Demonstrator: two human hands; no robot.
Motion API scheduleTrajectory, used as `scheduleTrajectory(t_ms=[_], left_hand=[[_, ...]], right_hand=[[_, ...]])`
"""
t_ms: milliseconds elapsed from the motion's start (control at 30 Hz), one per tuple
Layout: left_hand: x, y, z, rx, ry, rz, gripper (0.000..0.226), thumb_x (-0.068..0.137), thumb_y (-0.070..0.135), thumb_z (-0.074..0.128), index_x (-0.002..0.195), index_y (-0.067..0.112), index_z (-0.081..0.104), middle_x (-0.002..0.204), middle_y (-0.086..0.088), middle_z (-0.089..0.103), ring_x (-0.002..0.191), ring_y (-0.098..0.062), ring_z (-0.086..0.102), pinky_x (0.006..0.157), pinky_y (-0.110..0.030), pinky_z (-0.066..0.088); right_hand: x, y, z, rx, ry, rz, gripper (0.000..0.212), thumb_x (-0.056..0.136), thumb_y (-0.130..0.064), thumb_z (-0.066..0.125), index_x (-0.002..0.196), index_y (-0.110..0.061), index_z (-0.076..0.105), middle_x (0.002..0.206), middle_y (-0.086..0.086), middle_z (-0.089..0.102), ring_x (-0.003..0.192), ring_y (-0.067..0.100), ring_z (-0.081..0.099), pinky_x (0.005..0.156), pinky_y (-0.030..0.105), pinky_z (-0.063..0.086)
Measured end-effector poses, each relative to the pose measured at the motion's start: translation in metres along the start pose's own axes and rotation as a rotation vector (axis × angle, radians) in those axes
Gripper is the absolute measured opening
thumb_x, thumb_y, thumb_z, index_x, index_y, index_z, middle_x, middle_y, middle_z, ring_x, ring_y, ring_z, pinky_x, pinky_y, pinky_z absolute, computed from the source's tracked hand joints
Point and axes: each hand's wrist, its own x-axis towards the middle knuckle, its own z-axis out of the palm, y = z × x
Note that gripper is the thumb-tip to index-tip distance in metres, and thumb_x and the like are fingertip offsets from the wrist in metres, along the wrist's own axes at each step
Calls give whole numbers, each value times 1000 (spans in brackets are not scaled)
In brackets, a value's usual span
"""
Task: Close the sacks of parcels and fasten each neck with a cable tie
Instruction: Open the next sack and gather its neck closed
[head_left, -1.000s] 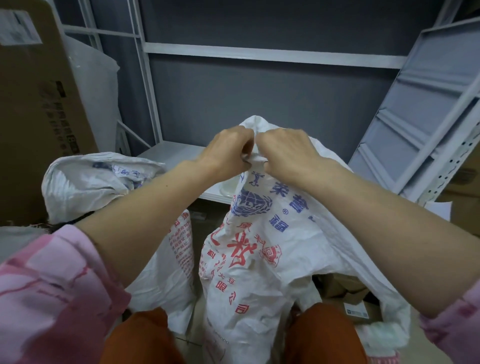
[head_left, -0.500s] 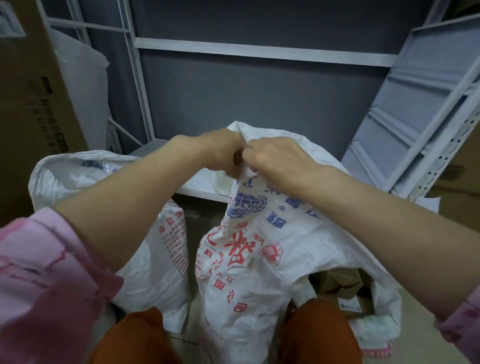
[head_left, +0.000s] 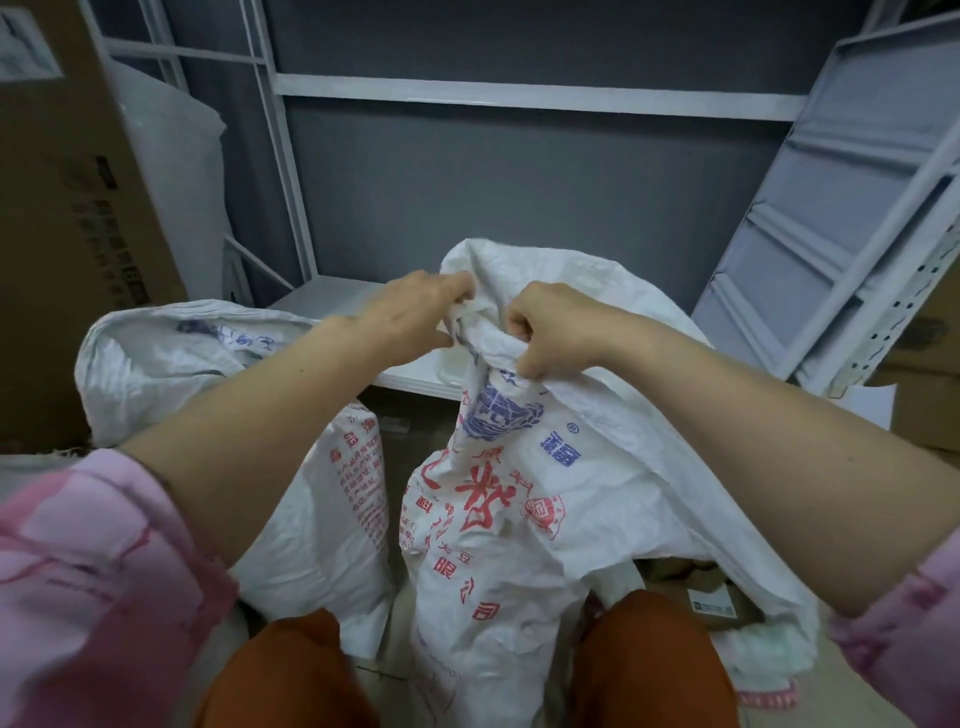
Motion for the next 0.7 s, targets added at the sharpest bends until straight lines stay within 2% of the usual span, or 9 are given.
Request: scheduleTrajectory(t_ms=[100, 200, 267, 333, 400, 433, 500, 600, 700], left_hand=[[-5, -21, 7, -6, 95, -179, 18, 91, 10, 58, 107, 15, 65, 105, -10, 66, 90, -27, 60, 77, -35, 50], [-12, -24, 12, -218, 217, -433, 17, 91, 10, 60, 104, 9, 71, 101, -11, 68, 88, -25, 60, 80, -35, 50], [-15, -23, 12, -295, 156, -530, 17, 88, 15, 66, 101, 7, 73, 98, -10, 69, 87, -24, 60, 79, -35, 51], [-17, -18, 10, -219, 6, -512, 20, 87, 14, 66, 106, 10, 72, 104, -10, 67, 89, -25, 60, 77, -34, 50], [-17, -4, 0, -99, -13, -380, 37, 86, 2, 62, 120, 17, 64, 121, -6, 58, 100, -26, 57, 80, -33, 48], [-14, 4, -5, -93, 9, -290, 44, 85, 0, 61, 124, 19, 62, 126, -4, 56, 106, -26, 56, 83, -33, 48], [-8, 22, -18, -168, -3, -145, 38, 84, 8, 66, 121, 19, 63, 121, -1, 61, 107, -25, 57, 85, -32, 45], [0, 30, -24, -228, -12, -133, 19, 82, 23, 72, 99, 16, 72, 92, -3, 68, 86, -24, 60, 71, -28, 44], [-1, 15, -11, -184, 142, -230, 12, 84, 17, 67, 93, 15, 73, 89, -6, 70, 83, -25, 60, 71, -34, 48]], right_hand=[[-3, 8, -4, -129, 18, -14, 36, 67, -2, 61, 60, -18, 30, 64, 0, 36, 62, 18, 31, 52, 28, 23], [-3, 9, -8, -319, 166, -18, 27, 73, -2, 57, 68, -17, 35, 69, -1, 37, 68, 21, 36, 49, 28, 20], [0, 5, -4, -468, 273, -40, 21, 78, 1, 53, 78, -15, 39, 75, 1, 40, 72, 25, 39, 51, 29, 22], [4, 4, 2, -556, 341, -86, 22, 81, 2, 50, 83, -14, 35, 82, 3, 44, 73, 26, 39, 53, 30, 22], [7, 6, 6, -579, 369, -154, 21, 83, 0, 50, 83, -14, 34, 90, 7, 53, 75, 28, 44, 50, 30, 16], [6, 4, 6, -570, 373, -191, 18, 84, -3, 50, 84, -14, 37, 95, 8, 56, 80, 30, 50, 51, 31, 17], [5, 0, 5, -477, 384, -268, 4, 88, -12, 52, 91, -13, 49, 100, 8, 60, 89, 31, 56, 59, 31, 25], [6, -7, 3, -198, 349, -208, 16, 88, -30, 59, 90, -14, 57, 90, 2, 60, 86, 26, 57, 62, 30, 32], [3, 0, -10, 72, 249, 22, 50, 70, -44, 74, 108, -18, 55, 99, -3, 61, 95, 20, 55, 74, 33, 46]])
